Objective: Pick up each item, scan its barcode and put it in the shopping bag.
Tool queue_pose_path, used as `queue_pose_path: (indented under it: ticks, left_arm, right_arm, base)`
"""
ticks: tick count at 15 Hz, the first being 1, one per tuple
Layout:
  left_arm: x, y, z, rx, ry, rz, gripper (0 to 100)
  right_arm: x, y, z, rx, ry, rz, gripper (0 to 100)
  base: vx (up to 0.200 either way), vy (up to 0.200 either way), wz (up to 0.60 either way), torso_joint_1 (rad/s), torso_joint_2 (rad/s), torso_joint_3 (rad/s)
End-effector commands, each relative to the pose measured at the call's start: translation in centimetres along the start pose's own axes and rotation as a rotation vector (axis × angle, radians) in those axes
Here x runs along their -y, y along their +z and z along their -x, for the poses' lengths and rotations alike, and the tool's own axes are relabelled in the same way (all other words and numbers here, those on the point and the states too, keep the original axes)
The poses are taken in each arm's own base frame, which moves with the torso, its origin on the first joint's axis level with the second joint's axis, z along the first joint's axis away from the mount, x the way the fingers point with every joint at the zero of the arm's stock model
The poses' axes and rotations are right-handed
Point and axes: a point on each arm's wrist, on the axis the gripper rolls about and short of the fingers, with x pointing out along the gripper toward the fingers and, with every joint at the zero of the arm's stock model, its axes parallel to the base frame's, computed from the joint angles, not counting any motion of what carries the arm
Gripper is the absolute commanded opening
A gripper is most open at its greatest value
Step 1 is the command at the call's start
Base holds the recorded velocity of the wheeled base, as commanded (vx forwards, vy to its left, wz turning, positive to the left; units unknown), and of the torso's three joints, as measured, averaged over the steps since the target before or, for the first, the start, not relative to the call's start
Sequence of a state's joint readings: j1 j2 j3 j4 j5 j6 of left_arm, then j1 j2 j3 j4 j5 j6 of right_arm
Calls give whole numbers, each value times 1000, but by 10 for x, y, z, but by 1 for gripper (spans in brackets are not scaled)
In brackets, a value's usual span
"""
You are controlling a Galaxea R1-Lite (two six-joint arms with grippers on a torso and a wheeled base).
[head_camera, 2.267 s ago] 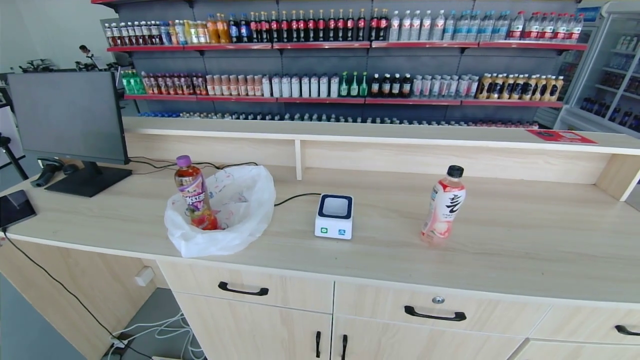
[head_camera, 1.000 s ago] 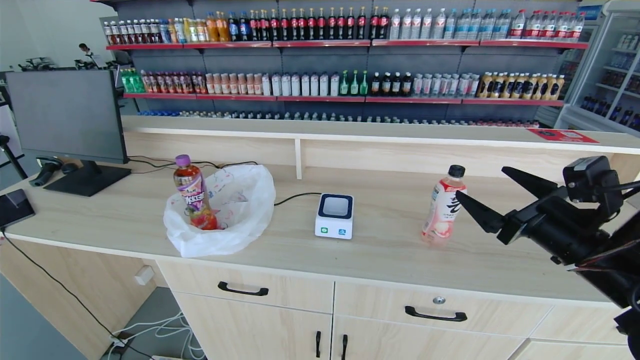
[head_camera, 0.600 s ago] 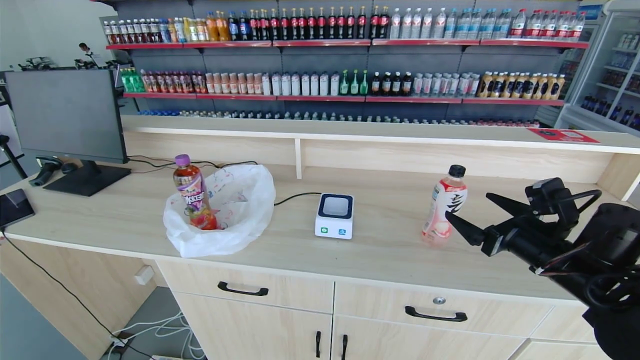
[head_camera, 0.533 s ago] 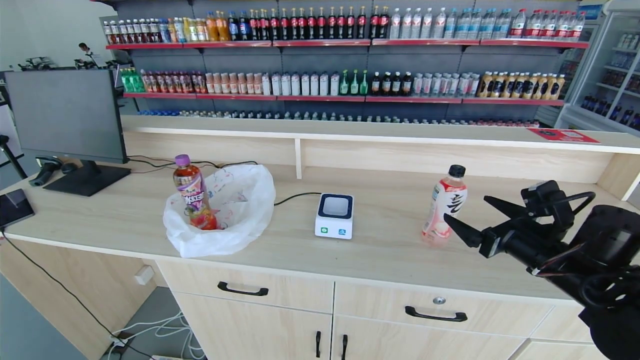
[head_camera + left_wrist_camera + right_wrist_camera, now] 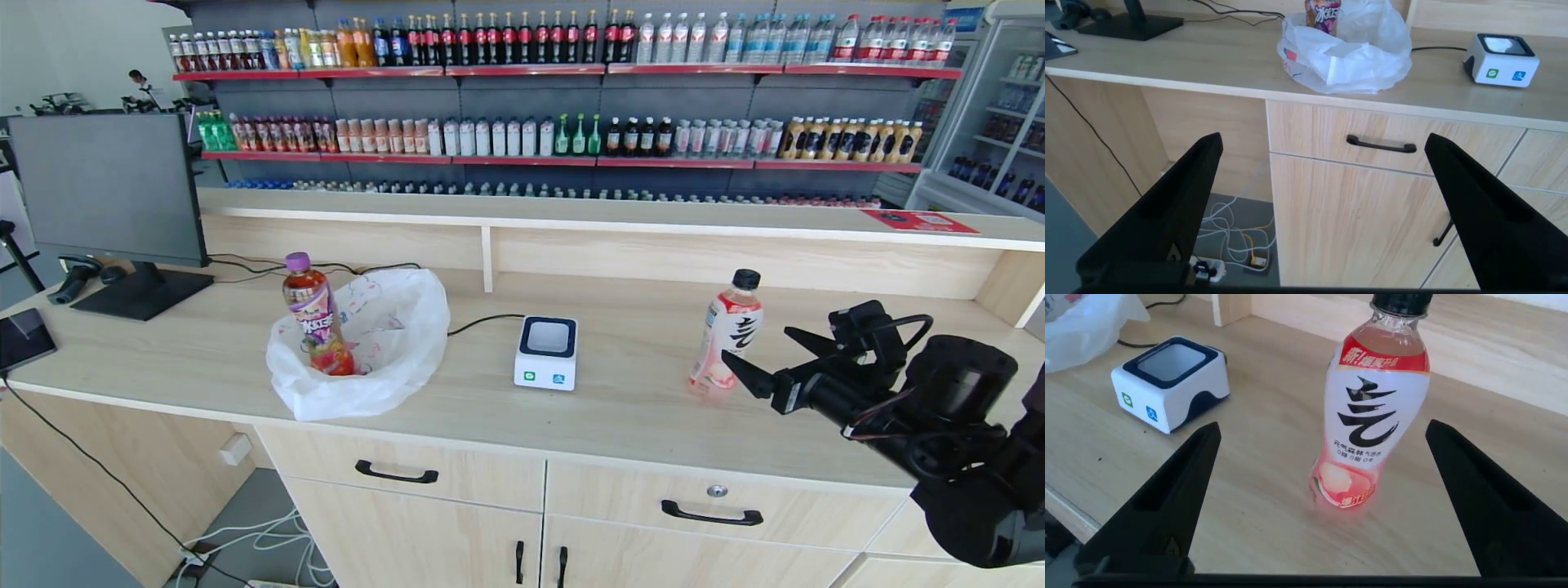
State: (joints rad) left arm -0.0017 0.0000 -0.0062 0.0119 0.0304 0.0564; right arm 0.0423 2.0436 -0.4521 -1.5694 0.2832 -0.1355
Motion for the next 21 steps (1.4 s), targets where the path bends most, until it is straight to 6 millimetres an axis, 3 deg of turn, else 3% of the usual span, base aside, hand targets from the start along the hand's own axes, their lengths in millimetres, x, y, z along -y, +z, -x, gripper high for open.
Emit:
queue_pose_path:
  ticks: [1, 9, 21]
  left_arm:
    - [0, 0, 0, 0, 0, 0, 100]
    - [0, 0, 0, 0, 0, 0, 100]
    - [0, 0, 0, 0, 0, 0, 100]
  right_arm:
    - [3, -10, -8, -17, -3, -13, 100]
    - [21, -42, -22, -82, -45, -35, 100]
    - [28, -54, -48, -47, -52, -67, 100]
  base:
    - [0, 0, 0, 0, 0, 0]
    - [0, 0, 0, 0, 0, 0]
    - [0, 0, 0, 0, 0, 0]
